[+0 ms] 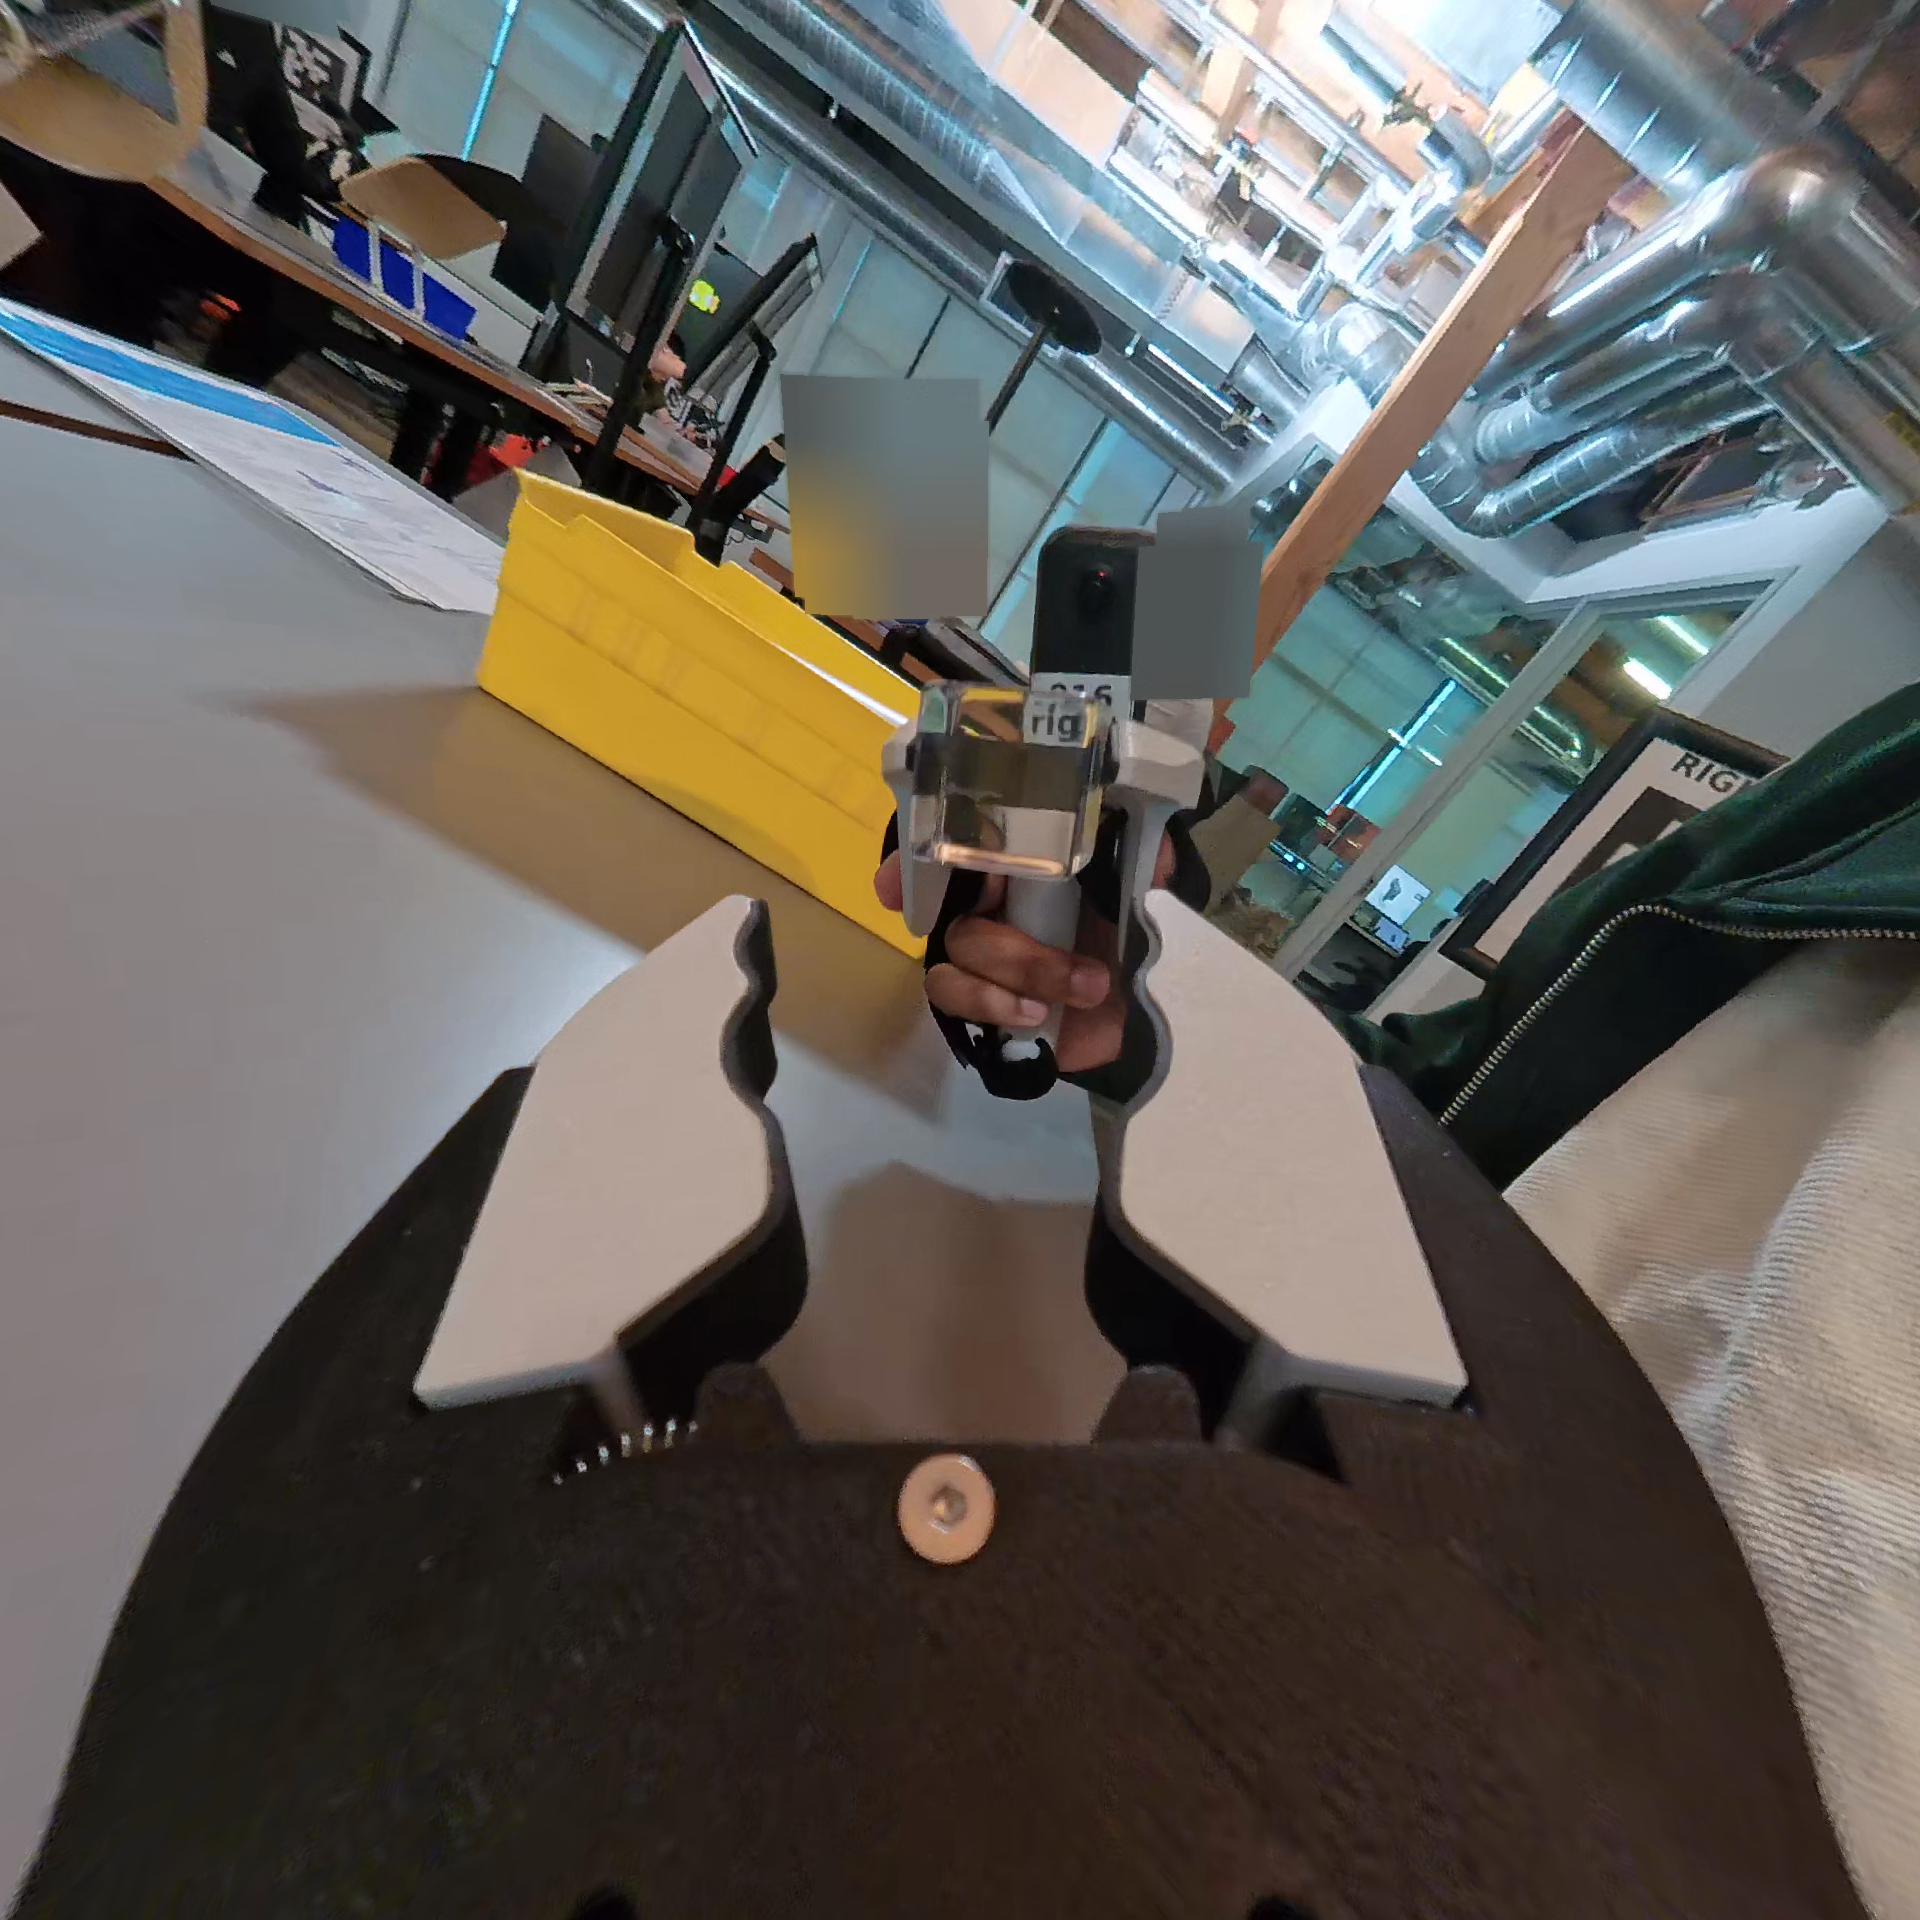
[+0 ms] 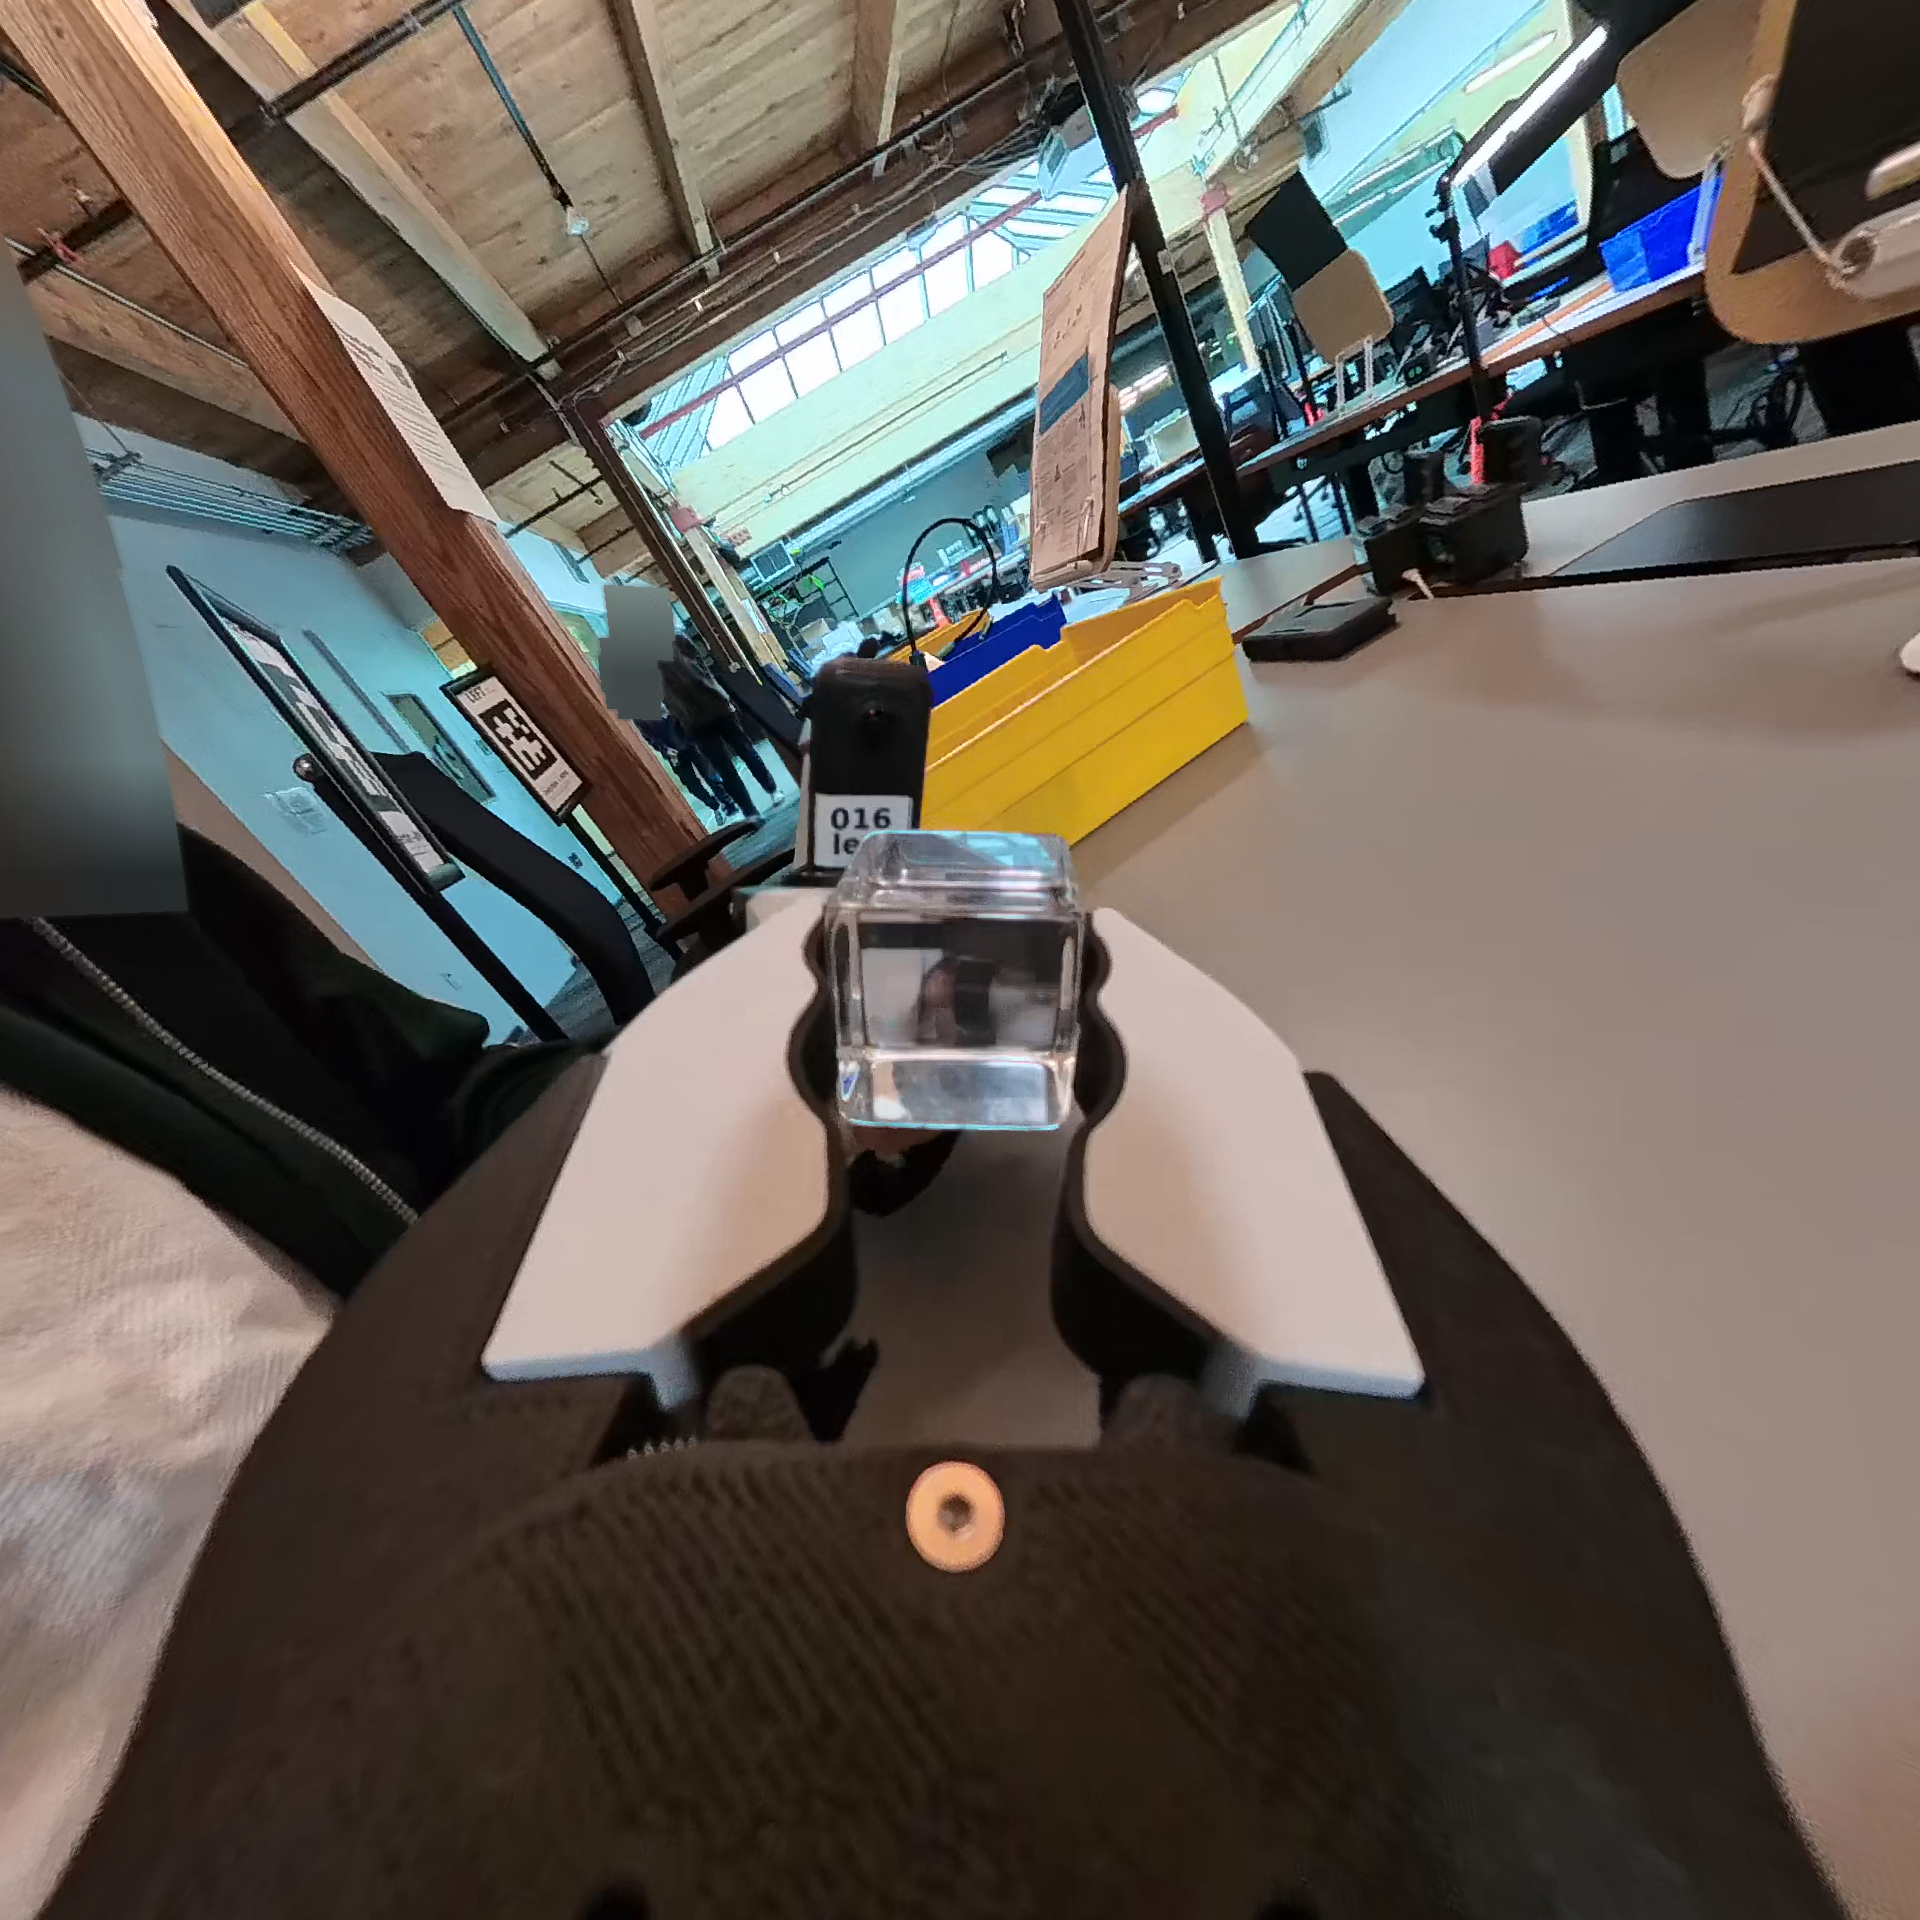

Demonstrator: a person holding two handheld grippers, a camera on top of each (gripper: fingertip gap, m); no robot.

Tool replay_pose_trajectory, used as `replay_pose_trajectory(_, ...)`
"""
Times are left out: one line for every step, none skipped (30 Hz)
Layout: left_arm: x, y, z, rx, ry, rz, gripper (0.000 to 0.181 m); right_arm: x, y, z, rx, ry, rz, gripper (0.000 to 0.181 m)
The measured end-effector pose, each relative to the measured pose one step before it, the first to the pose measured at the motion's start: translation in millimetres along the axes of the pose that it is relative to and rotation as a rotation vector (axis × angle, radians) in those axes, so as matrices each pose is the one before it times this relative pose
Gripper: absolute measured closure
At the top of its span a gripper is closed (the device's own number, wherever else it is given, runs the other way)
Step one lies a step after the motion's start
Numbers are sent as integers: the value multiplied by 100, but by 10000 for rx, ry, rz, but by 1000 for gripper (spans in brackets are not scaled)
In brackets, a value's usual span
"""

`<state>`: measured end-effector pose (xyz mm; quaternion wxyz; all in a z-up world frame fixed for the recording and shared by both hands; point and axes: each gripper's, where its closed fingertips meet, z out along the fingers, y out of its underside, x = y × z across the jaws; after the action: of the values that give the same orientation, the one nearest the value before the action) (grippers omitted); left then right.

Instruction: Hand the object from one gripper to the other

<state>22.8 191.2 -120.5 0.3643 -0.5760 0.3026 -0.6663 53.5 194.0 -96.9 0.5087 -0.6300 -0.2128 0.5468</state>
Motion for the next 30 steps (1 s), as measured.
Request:
replay_pose_trajectory(-249, -226, -96, 100, -89, 52, 113, 329, 202, 85, -102, 37, -14, 138)
replay_pose_trajectory(-314, -204, -90, 98, -111, 65, 109, 319, 233, 136, -120, 35, -10, 138)
replay_pose_trajectory(-301, -190, -77, 104, -80, 97, 102, 255, 224, 146, -108, -3, 16, 138)
replay_pose_trajectory(-233, -249, -23, 126, -26, 146, 94, 175, 98, 139, -51, -26, 53, 138)
replay_pose_trajectory(-214, -248, 14, 90, -17, 194, 89, 71, -77, 106, 26, -42, 42, 138)
replay_pose_trajectory(-185, -285, 60, 56, -23, 245, 83, -18, -223, 85, 69, -58, 6, 138)
replay_pose_trajectory(-215, -369, 109, 56, -90, 308, 78, -37, -296, 102, 67, -61, -37, 138)
replay_pose_trajectory(-185, -384, 150, 25, -85, 369, 75, 22, -252, 124, 38, -38, -83, 138)
replay_pose_trajectory(-116, -335, 199, -22, -63, 391, 73, 136, -136, 162, -9, -6, -90, 138)
replay_pose_trajectory(-101, -229, 214, -83, -84, 433, 69, 243, -29, 174, -40, 16, -60, 138)
replay_pose_trajectory(13, -144, 198, -100, -33, 473, 61, 288, 25, 182, -39, 15, -27, 138)
replay_pose_trajectory(45, -221, 188, -27, -39, 421, 50, 299, 35, 154, -20, 20, 16, 138)
replay_pose_trajectory(-1, -330, 143, 71, -115, 395, 37, 291, -26, 104, 14, 28, 31, 138)
replay_pose_trajectory(151, -347, 27, 84, -43, 449, 34, 223, -168, 48, 69, 30, 11, 137)
replay_pose_trajectory(39, -469, -41, 155, -162, 412, 34, 159, -302, -23, 112, 40, -34, 138)
replay_pose_trajectory(-45, -512, -121, 186, -219, 383, 34, 115, -362, -114, 123, 82, -89, 138)
replay_pose_trajectory(-105, -552, -141, 204, -266, 207, 34, 63, -406, -207, 144, 141, -124, 138)
replay_pose_trajectory(-34, -356, -134, 63, -208, 63, 34, -99, -621, -350, 290, 200, -153, 138)
replay_pose_trajectory(80, -116, -185, -68, -141, 26, 34, -358, -777, -409, 408, 195, -134, 138)
replay_pose_trajectory(0, 61, -290, -124, -236, 151, 34, -662, -722, -380, 359, 103, -60, 138)
replay_pose_trajectory(-214, 295, -381, -201, -354, 266, 34, -775, -599, -330, 305, 114, -80, 138)
replay_pose_trajectory(-241, 474, -413, -268, -329, 159, 34, -758, -366, -213, 206, 134, -170, 138)
replay_pose_trajectory(-76, 424, -421, -184, -173, -154, 34, -669, 29, -101, -16, 144, -200, 138)
replay_pose_trajectory(119, 184, -429, 22, 8, -476, 34, -530, 390, -77, -168, 174, -204, 138)
replay_pose_trajectory(147, -90, -471, 225, 32, -589, 34, -373, 586, -104, -185, 205, -165, 138)
replay_pose_trajectory(168, -313, -484, 354, 25, -447, 34, -298, 636, -115, -152, 125, 11, 138)
replay_pose_trajectory(132, -250, -391, 261, -6, -259, 34, -233, 529, -110, -124, -4, 227, 138)
replay_pose_trajectory(43, -26, -265, 56, -54, -25, 35, -19, 307, -112, -29, 3, 313, 138)
replay_pose_trajectory(154, 128, -86, -77, 25, 170, 38, 188, 99, -165, 49, 43, 302, 138)
replay_pose_trajectory(260, 245, 84, -162, 126, 229, 41, 349, 97, -173, -4, 75, 263, 138)
